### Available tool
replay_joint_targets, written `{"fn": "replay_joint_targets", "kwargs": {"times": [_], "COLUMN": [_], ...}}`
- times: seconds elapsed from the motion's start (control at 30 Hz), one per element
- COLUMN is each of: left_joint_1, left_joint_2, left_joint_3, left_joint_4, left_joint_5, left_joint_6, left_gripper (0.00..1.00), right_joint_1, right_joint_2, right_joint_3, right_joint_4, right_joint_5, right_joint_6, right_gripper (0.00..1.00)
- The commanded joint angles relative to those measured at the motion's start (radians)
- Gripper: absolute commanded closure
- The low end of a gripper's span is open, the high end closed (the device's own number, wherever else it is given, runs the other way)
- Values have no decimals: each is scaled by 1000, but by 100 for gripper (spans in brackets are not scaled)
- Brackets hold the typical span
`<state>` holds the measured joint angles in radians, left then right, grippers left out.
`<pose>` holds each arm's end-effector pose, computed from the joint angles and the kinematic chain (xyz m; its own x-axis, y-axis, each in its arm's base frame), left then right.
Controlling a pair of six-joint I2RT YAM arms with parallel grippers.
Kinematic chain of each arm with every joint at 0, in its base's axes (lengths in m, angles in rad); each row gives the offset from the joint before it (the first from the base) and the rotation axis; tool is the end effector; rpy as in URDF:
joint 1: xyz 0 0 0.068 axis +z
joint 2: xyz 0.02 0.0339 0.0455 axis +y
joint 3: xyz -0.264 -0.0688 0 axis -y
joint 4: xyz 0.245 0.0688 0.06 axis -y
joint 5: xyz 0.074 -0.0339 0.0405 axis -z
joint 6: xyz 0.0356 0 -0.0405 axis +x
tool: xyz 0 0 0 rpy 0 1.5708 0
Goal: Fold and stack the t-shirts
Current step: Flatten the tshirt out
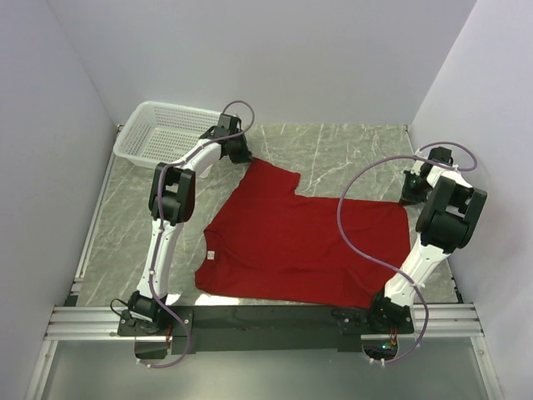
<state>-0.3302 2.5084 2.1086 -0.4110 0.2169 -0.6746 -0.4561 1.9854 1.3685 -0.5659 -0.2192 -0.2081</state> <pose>0.5242 -0.1878 0.1508 -0.8209 -0.3634 -0.4406 -0.0715 0.8307 -0.5521 0.3644 -0.1701 0.1617 -0.8867 0.2104 -0.4118 0.1767 0.9771 0.1188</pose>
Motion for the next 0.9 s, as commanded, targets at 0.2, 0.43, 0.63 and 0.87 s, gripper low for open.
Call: {"fn": "replay_joint_targets", "kwargs": {"times": [0.2,0.43,0.63,0.87], "left_joint_1": [25,54,69,71], "left_joint_2": [-39,-2,4,-92], "left_joint_3": [83,168,192,143], "left_joint_4": [55,133,178,233], "left_joint_5": [15,19,42,41], "left_joint_6": [-39,-98,-123,-82], "left_gripper": [100,99,99,100], "right_joint_1": [33,56,68,69], "right_joint_2": [-80,-66,-59,-186], "right_joint_3": [33,151,242,198], "right_joint_4": [50,118,133,161], "right_joint_5": [3,4,-28,-115], "right_joint_6": [-11,53,91,108], "right_gripper": [100,100,100,100]}}
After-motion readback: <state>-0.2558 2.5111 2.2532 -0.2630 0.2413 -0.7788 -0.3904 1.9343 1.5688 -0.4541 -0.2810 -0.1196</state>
